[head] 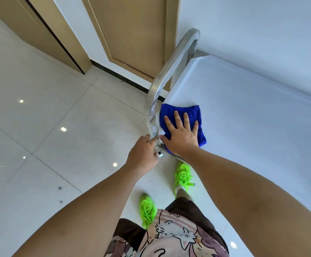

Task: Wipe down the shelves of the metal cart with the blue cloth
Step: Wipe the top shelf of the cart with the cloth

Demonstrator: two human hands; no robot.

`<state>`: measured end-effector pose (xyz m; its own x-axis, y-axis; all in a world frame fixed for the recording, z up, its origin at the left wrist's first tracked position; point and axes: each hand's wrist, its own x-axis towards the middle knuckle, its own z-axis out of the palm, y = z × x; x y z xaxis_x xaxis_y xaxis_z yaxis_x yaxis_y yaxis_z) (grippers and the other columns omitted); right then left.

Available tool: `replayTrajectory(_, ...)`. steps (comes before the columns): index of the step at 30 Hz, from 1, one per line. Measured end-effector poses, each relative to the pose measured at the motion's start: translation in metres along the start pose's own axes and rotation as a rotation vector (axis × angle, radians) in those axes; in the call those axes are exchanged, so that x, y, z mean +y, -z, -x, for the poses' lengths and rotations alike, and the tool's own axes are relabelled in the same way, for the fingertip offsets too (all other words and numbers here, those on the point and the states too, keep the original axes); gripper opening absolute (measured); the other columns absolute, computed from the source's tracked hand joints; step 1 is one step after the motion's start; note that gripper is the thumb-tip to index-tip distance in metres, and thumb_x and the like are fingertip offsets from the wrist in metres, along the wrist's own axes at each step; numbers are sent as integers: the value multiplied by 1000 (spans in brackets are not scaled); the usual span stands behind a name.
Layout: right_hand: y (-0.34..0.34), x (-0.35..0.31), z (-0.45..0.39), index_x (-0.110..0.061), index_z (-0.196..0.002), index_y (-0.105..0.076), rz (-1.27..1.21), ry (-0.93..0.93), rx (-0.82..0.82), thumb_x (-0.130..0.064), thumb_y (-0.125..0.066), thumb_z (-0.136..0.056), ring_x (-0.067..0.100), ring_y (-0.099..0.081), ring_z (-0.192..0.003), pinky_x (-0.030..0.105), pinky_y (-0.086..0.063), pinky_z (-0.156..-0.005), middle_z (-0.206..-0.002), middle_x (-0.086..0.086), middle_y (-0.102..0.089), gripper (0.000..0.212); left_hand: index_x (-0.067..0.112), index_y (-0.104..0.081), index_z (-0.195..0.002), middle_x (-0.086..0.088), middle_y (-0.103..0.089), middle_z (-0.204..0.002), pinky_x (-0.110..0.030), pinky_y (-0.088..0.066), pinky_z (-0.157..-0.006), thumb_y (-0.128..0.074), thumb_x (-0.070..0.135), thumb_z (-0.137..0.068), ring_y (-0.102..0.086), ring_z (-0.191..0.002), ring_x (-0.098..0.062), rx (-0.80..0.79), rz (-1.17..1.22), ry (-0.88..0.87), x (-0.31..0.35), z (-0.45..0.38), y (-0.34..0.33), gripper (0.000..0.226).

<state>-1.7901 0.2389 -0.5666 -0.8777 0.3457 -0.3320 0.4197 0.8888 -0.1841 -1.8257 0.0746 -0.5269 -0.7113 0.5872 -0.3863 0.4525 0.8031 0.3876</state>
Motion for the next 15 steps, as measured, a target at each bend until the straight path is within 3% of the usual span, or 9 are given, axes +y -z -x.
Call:
replayTrajectory(2,-8,-3,16,-42,-156,3,46,14,22,-51,-54,-93,33,9,-151,65,0,-117,-167,-2,7,85,18,-39,-147,-10,-31,-157,-36,-32,-110,-55,25,-94,-25,-145,-23,2,0,28,-10,10,1,56)
replayTrajectory(5,-14,0,35,-40,-156,3,93,22,35,-24,-70,-84,34,1,-150,61,-8,-118,-166,0,-1,104,17,-38,-148,-10,-29,-158,-37,-30,-114,-55,26,-95,-22,-147,-25,-14,-11,27,-21,25,-2,57)
replayTrajectory(10,-18,9,68,-35,-156,-11,146,-29,105,-8,-74,-73,33,-16,-140,55,-21,-116,-158,2,-17,107,17,-40,-147,-11,-30,-157,-37,-29,-114,-55,28,-95,-24,-145,-26,-57,-18,-2,-31,50,-19,55)
replayTrajectory(15,-23,29,105,-32,-156,-16,117,-103,66,-5,-72,-75,34,-6,-147,52,-18,-119,-164,1,-5,103,17,-43,-145,-11,-35,-153,-37,-33,-109,-55,29,-93,-30,-141,-26,-93,-31,-22,-27,67,-37,54)
